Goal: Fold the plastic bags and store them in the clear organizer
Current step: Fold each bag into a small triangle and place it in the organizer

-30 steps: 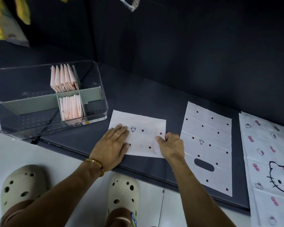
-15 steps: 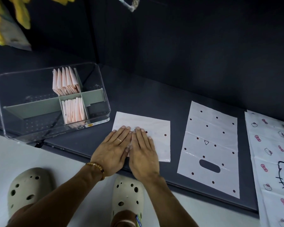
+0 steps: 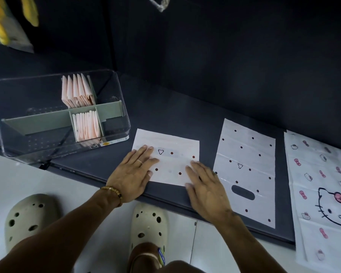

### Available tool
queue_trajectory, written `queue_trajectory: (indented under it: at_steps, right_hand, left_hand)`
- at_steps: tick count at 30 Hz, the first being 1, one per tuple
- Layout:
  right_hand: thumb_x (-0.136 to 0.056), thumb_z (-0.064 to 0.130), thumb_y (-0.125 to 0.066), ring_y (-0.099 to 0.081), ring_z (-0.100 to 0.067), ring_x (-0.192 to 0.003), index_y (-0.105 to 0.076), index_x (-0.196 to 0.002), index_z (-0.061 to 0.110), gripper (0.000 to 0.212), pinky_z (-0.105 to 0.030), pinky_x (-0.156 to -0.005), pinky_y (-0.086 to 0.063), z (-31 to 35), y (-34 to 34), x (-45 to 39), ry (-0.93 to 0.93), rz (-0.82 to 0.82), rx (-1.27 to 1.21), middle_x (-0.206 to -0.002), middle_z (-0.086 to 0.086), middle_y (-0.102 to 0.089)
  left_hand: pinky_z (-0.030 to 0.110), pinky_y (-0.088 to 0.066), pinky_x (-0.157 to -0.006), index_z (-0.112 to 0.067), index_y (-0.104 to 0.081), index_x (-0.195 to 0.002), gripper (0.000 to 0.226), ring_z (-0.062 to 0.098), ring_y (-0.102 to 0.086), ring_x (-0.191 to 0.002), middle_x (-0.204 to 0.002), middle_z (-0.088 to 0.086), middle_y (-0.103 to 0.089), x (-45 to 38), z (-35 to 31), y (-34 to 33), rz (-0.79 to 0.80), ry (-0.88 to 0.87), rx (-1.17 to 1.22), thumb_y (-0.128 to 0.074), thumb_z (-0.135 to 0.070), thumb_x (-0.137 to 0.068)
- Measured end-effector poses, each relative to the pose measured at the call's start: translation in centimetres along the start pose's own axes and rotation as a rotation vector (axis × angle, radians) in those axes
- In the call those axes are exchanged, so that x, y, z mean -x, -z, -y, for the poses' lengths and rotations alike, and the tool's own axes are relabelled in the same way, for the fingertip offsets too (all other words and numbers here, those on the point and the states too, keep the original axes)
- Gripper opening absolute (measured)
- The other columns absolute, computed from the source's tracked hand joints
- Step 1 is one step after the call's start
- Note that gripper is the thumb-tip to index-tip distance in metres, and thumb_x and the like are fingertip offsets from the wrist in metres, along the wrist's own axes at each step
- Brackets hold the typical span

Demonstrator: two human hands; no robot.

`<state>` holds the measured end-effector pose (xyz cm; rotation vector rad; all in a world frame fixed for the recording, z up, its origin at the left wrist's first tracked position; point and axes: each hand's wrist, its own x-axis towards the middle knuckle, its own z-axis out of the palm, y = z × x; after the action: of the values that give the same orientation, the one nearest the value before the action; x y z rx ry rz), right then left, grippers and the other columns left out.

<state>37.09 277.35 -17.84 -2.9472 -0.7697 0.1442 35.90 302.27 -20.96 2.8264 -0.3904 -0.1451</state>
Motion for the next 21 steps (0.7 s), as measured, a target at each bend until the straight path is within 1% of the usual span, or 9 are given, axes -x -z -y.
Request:
queue_trajectory:
  at_steps: [3, 6, 9, 13, 14, 16, 18, 20, 21]
  right_hand:
    - [-0.084, 0.031, -0.068, -0.056, -0.021, -0.123, -0.06, -0.128, 0.014, 0.048, -0.037, -0.099, -0.047, 2.1, -0.3, -0.8, 0.114, -0.057, 0.029, -0.131, -0.005, -0.061]
    - [-0.077, 0.016, -0.075, -0.063, -0.021, -0.111, -0.064, -0.123, 0.009, 0.048, -0.032, -0.086, -0.056, 2.8, -0.6, -1.6, 0.097, -0.08, 0.04, -0.119, -0.006, -0.067]
    - [-0.075, 0.012, -0.073, -0.066, -0.022, -0.099, -0.065, -0.118, 0.007, 0.044, -0.031, -0.077, -0.059, 2.6, -0.5, -2.2, 0.103, -0.146, 0.051, -0.11, -0.006, -0.069]
    - [-0.079, 0.039, -0.072, -0.063, -0.019, -0.102, -0.066, -0.115, 0.014, 0.044, -0.033, -0.079, -0.056, 1.9, 0.1, -2.3, 0.137, -0.111, 0.046, -0.116, -0.001, -0.067]
    - [-0.076, 0.036, -0.075, -0.064, -0.018, -0.102, -0.068, -0.113, 0.016, 0.043, -0.033, -0.079, -0.055, 1.6, 0.3, -2.3, 0.142, -0.108, 0.068, -0.115, 0.001, -0.068]
    - [-0.072, 0.013, -0.077, -0.067, -0.02, -0.099, -0.072, -0.105, 0.015, 0.033, -0.035, -0.078, -0.054, 1.1, 0.5, -2.6, 0.101, -0.127, 0.033, -0.111, 0.0, -0.071]
    - [-0.077, -0.002, -0.067, -0.068, -0.025, -0.093, -0.074, -0.101, 0.014, 0.029, -0.036, -0.08, -0.053, 0.8, 0.9, -3.2, -0.025, -0.122, -0.15, -0.104, -0.003, -0.073]
    - [-0.085, 0.004, -0.062, -0.067, -0.021, -0.084, -0.074, -0.097, 0.018, 0.022, -0.029, -0.079, -0.052, 0.3, 1.4, -4.0, -0.218, -0.09, -0.401, -0.094, 0.001, -0.074]
    - [-0.087, 0.01, -0.063, -0.066, -0.016, -0.081, -0.074, -0.092, 0.022, 0.017, -0.026, -0.077, -0.052, -0.1, 1.7, -4.4, -0.307, -0.055, -0.523, -0.089, 0.006, -0.073]
  left_hand:
    - [0.031, 0.01, -0.117, -0.03, -0.025, -0.146, 0.055, 0.014, 0.009, -0.146, -0.16, -0.002, -0.002, 0.0, 0.0, 0.0, 0.009, 0.007, -0.001, -0.027, -0.048, -0.095]
    - [0.032, 0.007, -0.117, -0.03, -0.026, -0.146, 0.074, 0.014, 0.007, -0.146, -0.16, -0.001, -0.002, -0.1, 0.0, 0.1, 0.041, 0.011, 0.006, -0.038, -0.061, -0.081]
    - [0.031, 0.008, -0.117, -0.032, -0.024, -0.147, 0.076, 0.014, 0.007, -0.146, -0.16, -0.002, -0.001, -0.2, 0.1, 0.0, 0.046, 0.012, 0.01, -0.039, -0.056, -0.077]
    - [0.03, 0.009, -0.116, -0.03, -0.029, -0.146, 0.061, 0.017, 0.003, -0.147, -0.159, 0.0, -0.006, -0.1, 0.1, 0.2, 0.004, 0.005, 0.061, -0.032, -0.042, -0.087]
    - [0.03, 0.009, -0.116, -0.03, -0.03, -0.146, 0.057, 0.017, 0.002, -0.147, -0.159, 0.0, -0.008, -0.1, 0.1, 0.2, -0.01, 0.003, 0.078, -0.033, -0.04, -0.09]
    - [0.029, 0.007, -0.117, -0.03, -0.034, -0.145, 0.049, 0.016, -0.001, -0.147, -0.159, -0.001, -0.011, 0.0, 0.0, 0.3, -0.033, -0.007, 0.12, -0.036, -0.034, -0.096]
    - [0.03, -0.004, -0.119, -0.028, -0.045, -0.139, 0.041, 0.016, -0.011, -0.146, -0.155, -0.001, -0.025, -0.2, 0.1, 1.0, -0.057, 0.001, 0.215, -0.04, -0.027, -0.098]
    - [0.034, -0.027, -0.114, -0.025, -0.059, -0.127, 0.032, 0.02, -0.036, -0.138, -0.142, 0.004, -0.048, -0.4, 0.3, 2.4, -0.077, 0.062, 0.314, -0.046, -0.022, -0.097]
    - [0.037, -0.04, -0.104, -0.023, -0.064, -0.119, 0.027, 0.025, -0.051, -0.125, -0.129, 0.007, -0.06, -0.5, 0.5, 3.2, -0.08, 0.094, 0.336, -0.049, -0.021, -0.096]
